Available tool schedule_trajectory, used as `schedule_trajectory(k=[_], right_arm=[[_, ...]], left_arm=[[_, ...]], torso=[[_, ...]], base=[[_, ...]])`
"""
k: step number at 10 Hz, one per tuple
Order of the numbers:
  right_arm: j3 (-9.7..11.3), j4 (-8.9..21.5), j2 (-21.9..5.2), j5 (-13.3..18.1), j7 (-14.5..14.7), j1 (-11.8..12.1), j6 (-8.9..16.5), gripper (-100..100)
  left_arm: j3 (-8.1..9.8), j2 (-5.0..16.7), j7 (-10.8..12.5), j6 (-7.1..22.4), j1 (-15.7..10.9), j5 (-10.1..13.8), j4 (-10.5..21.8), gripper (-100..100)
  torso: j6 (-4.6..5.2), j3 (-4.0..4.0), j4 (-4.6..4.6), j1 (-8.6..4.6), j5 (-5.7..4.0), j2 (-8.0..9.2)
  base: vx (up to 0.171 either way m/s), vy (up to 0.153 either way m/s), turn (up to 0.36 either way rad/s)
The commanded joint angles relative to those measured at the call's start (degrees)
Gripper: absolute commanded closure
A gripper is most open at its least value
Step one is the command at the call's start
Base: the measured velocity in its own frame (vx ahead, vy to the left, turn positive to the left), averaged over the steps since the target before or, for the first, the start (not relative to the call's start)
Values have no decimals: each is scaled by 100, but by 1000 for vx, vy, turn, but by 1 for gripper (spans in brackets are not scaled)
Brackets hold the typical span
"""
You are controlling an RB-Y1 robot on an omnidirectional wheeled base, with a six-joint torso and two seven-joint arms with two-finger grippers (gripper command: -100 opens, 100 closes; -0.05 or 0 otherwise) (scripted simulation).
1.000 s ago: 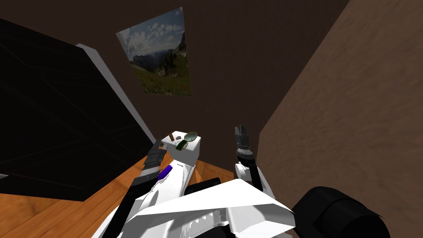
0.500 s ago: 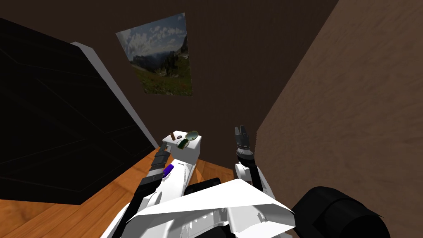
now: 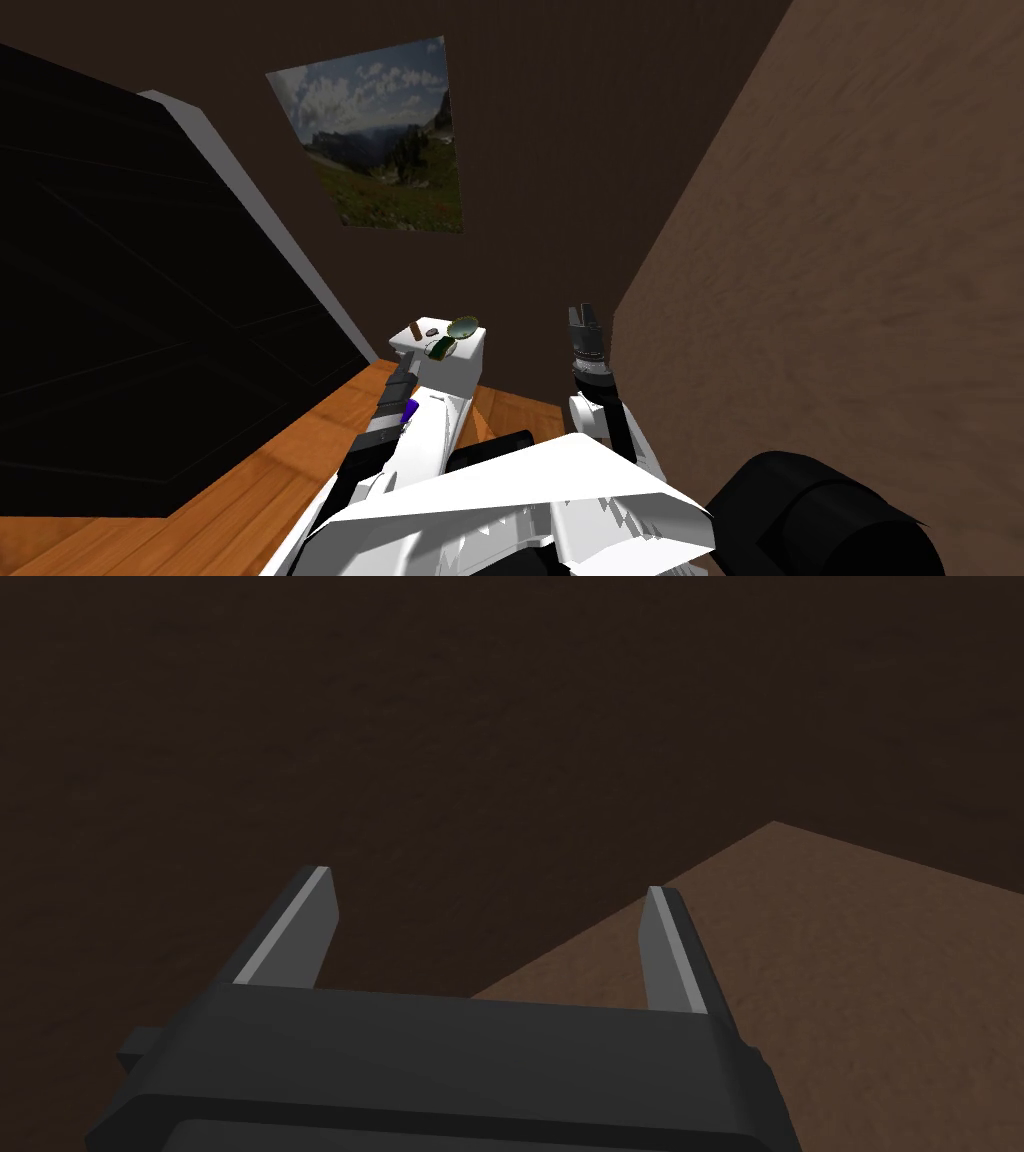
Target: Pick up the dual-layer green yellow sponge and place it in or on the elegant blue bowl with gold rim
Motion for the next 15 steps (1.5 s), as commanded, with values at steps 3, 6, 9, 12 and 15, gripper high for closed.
schedule_trajectory(k=[3,6,9,12,15], right_arm=[[0,0,0,0,0,0,0,0],[0,0,0,0,0,0,0,0],[0,0,0,0,0,1,0,0],[0,0,0,0,0,1,0,0],[0,0,0,0,0,0,0,0]], left_arm=[[0,0,-2,7,-13,-2,17,-100],[0,0,-2,7,-13,-2,17,-100],[43,60,-107,9,-31,-136,308,-100],[58,91,-165,0,-53,-209,490,-100],[58,91,-165,0,-53,-209,490,-100]], torso=[[0,0,0,0,0,0],[0,-3,-1,-3,-1,-4],[-3,-8,-3,-11,-2,-14],[-1,-13,-5,-13,-3,-21],[1,-2,-1,3,0,-2]], base=[[-1,1,-2],[5,-4,15],[36,-29,117],[42,-30,123],[-2,3,-12]])
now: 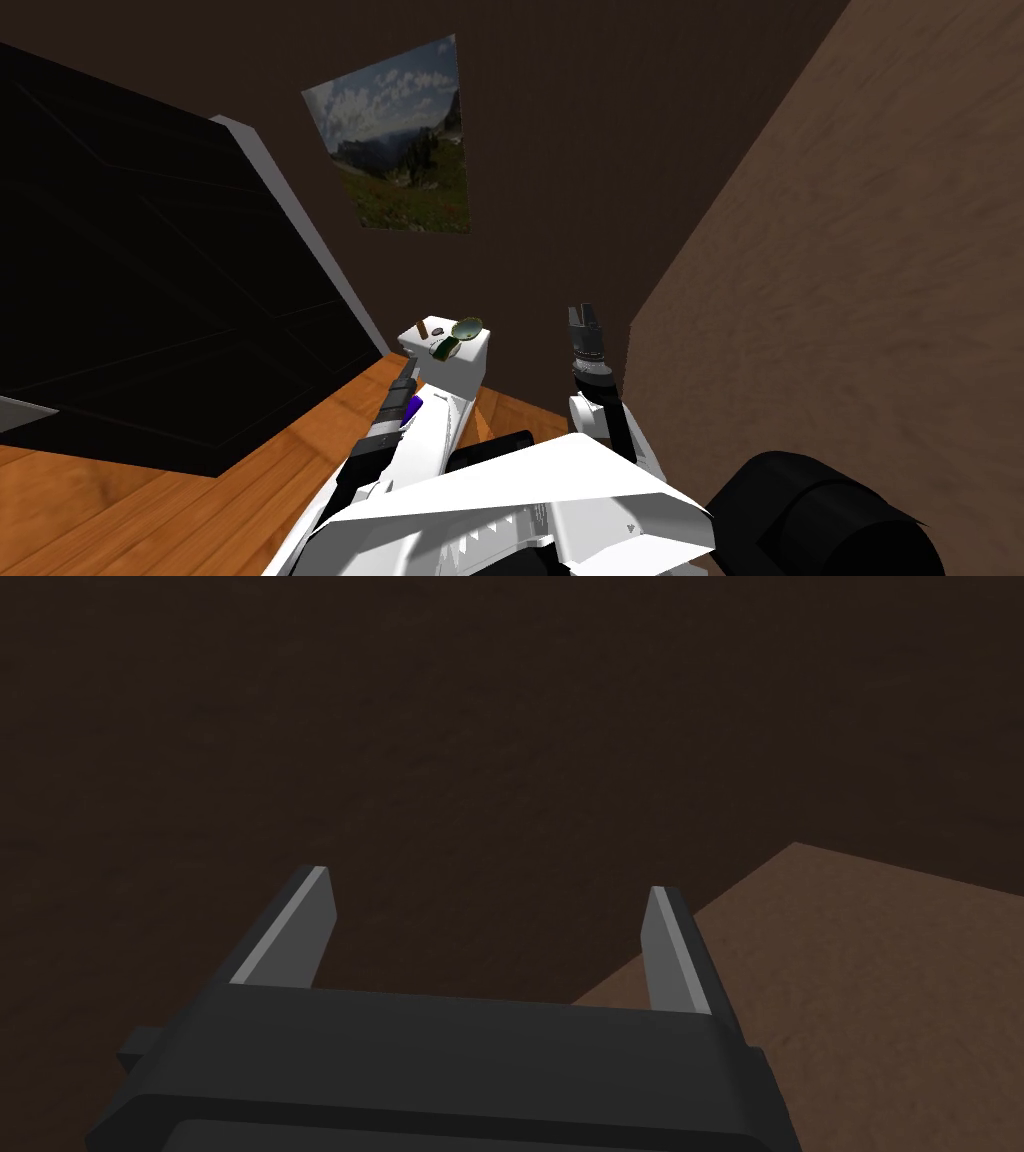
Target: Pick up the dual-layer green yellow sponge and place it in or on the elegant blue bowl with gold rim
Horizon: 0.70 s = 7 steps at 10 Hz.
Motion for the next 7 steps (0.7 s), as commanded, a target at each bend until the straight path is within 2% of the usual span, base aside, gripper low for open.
schedule_trajectory(k=[1,5,7], right_arm=[[0,0,0,0,0,0,0,0],[0,0,0,0,0,0,0,0],[0,0,0,0,0,0,0,0]], left_arm=[[0,0,1,-2,-1,0,3,-100],[0,0,1,-2,-1,0,3,-100],[75,-101,58,-62,-85,112,280,-100]], torso=[[0,0,0,0,0,0],[0,0,0,0,0,0],[-1,-4,-1,-7,-1,-8]], base=[[9,-3,11],[-1,1,-4],[47,-46,60]])
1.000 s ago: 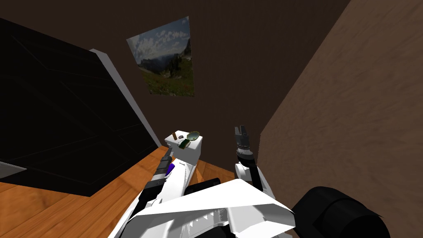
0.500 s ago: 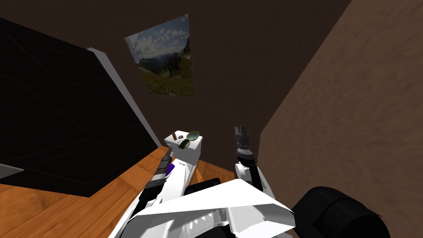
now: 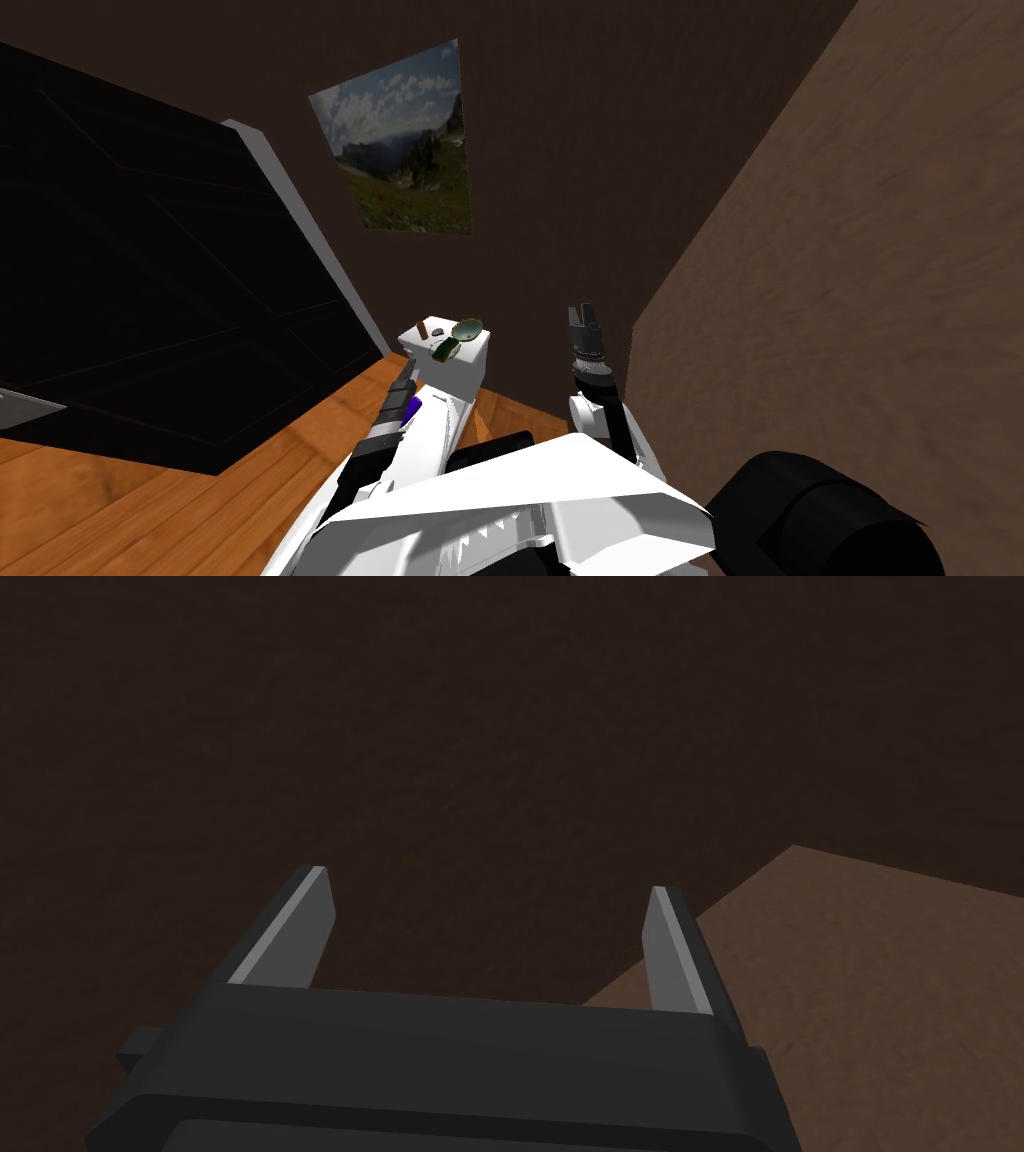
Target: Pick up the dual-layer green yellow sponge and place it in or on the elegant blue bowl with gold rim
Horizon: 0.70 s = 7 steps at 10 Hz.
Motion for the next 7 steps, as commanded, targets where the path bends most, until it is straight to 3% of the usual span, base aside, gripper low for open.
schedule_trajectory(k=[1,4,7], right_arm=[[0,0,0,0,0,0,0,0],[0,0,0,0,0,0,0,0],[0,0,0,0,0,0,0,0]], left_arm=[[46,-77,39,-31,-57,72,170,-100],[138,-154,108,-105,-160,208,507,-100],[245,82,190,-191,-281,368,904,-100]], torso=[[0,0,0,0,0,0],[1,-3,-1,-2,-1,-4],[0,-6,-2,-6,-3,-9]], base=[[65,-80,61],[60,-65,55],[69,-79,68]])
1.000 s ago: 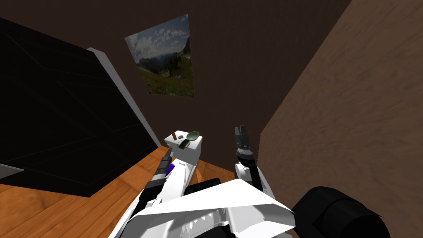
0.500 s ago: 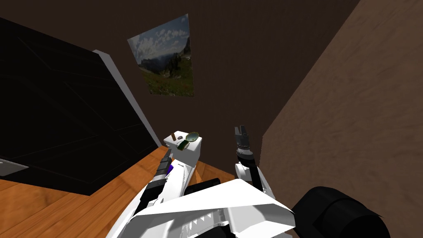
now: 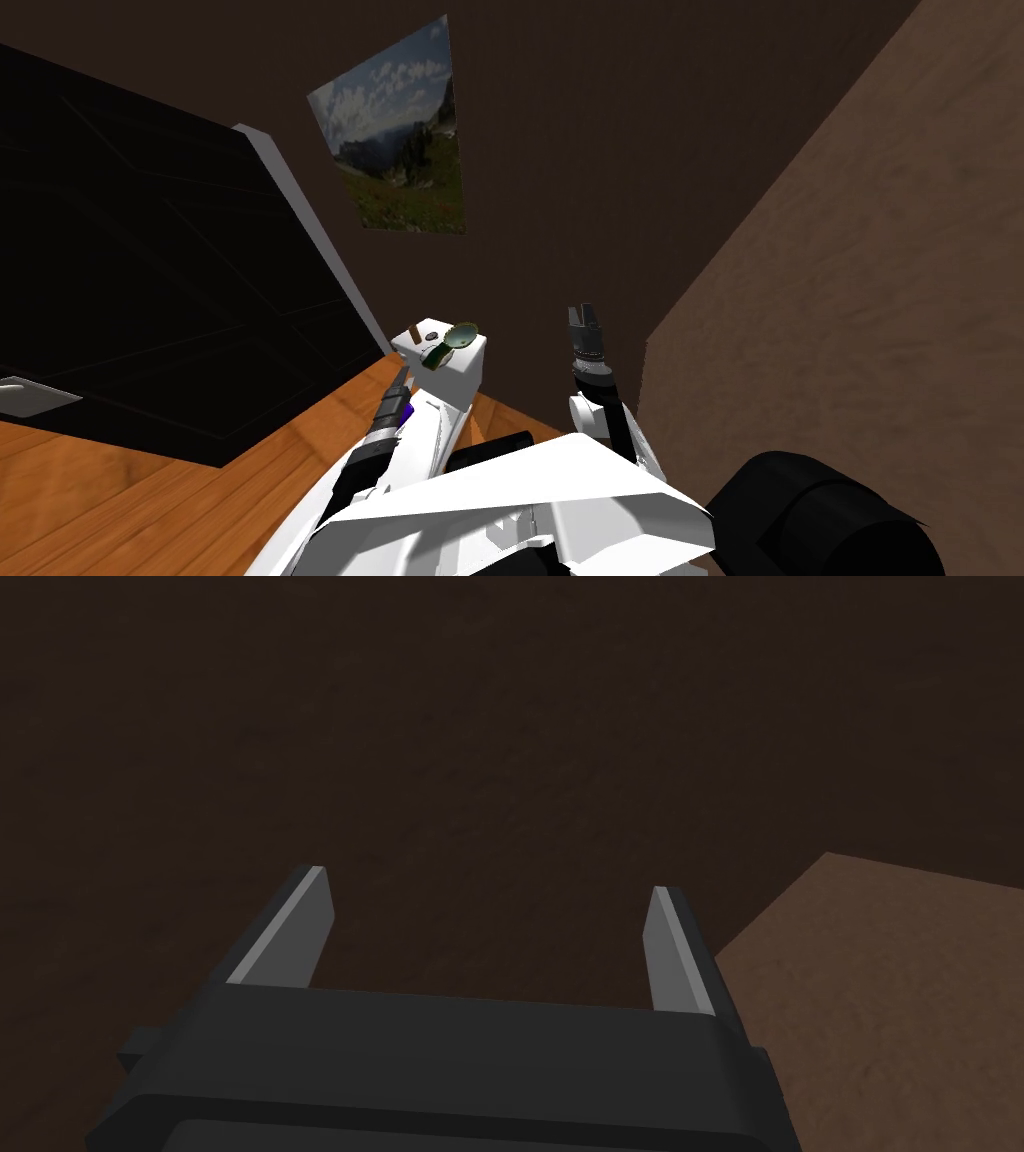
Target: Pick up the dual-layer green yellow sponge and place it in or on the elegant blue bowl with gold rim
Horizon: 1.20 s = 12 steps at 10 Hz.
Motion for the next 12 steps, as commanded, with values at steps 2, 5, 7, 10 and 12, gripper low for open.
schedule_trajectory(k=[2,5,7,10,12], right_arm=[[0,0,0,0,0,0,0,0],[0,0,0,0,0,0,0,0],[0,0,0,0,0,0,0,0],[0,0,0,0,0,0,0,0],[0,0,0,0,0,-1,0,0]], left_arm=[[80,181,59,-50,-104,114,289,-100],[159,153,120,-112,-195,232,586,-100],[208,-25,157,-151,-251,306,768,-100],[252,-366,191,-186,-301,371,931,-100],[274,-686,208,-203,-327,404,1015,-100]], torso=[[0,3,1,4,1,4],[0,7,3,12,3,12],[0,5,2,9,2,9],[1,6,2,11,2,11],[1,9,4,15,3,16]], base=[[47,-64,43],[37,-48,45],[45,-57,43],[34,-42,29],[21,-26,22]])
